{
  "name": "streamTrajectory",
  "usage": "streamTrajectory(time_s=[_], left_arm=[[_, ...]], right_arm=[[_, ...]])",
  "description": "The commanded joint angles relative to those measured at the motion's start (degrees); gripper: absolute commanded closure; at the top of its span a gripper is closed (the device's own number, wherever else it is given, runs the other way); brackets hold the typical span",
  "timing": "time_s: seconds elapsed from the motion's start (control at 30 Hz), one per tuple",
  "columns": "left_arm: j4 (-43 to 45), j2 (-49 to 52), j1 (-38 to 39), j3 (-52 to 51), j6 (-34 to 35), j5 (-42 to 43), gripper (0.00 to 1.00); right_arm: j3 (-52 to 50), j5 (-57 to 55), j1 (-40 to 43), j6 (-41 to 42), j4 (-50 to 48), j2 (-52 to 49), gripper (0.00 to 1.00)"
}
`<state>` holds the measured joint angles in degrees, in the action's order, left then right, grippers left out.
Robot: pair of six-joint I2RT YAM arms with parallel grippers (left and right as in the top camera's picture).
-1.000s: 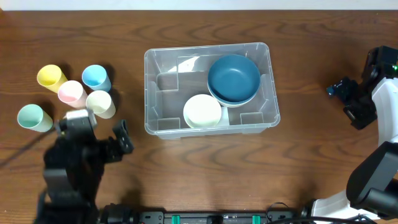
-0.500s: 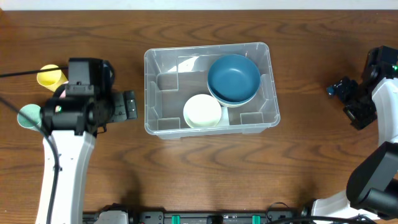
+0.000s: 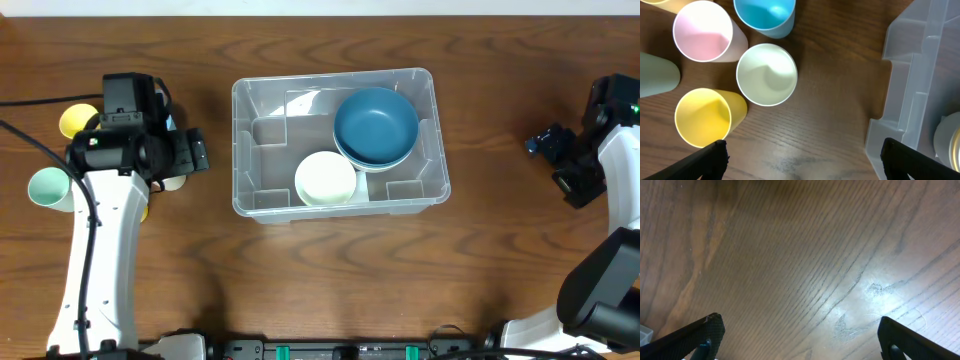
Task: Pack container
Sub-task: 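Move the left gripper to the cream cup and grip its rim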
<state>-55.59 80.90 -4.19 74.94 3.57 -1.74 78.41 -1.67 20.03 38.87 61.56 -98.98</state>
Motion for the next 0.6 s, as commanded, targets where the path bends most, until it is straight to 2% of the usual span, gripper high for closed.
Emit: streamTrajectory(time_s=[0.0, 0.2, 0.4, 0.57], left_arm=[[1.6, 0.9, -0.2, 1.2, -1.4, -0.5, 0.02], [6.5, 2.8, -0.4, 1.2, -2.1, -0.5, 0.02], [6.8, 8.6, -0.9, 1.2, -2.0, -0.5, 0.00], [7.1, 12.5, -0.9, 1.2, -2.0, -0.4, 0.08]], right_arm=[[0.2, -0.2, 0.2, 0.9, 0.0, 0.1, 0.01], [0.2, -0.2, 0.2, 0.9, 0.0, 0.1, 0.01], [0.2, -0.2, 0.2, 0.9, 0.0, 0.1, 0.01], [0.2, -0.2, 0.2, 0.9, 0.0, 0.1, 0.01]])
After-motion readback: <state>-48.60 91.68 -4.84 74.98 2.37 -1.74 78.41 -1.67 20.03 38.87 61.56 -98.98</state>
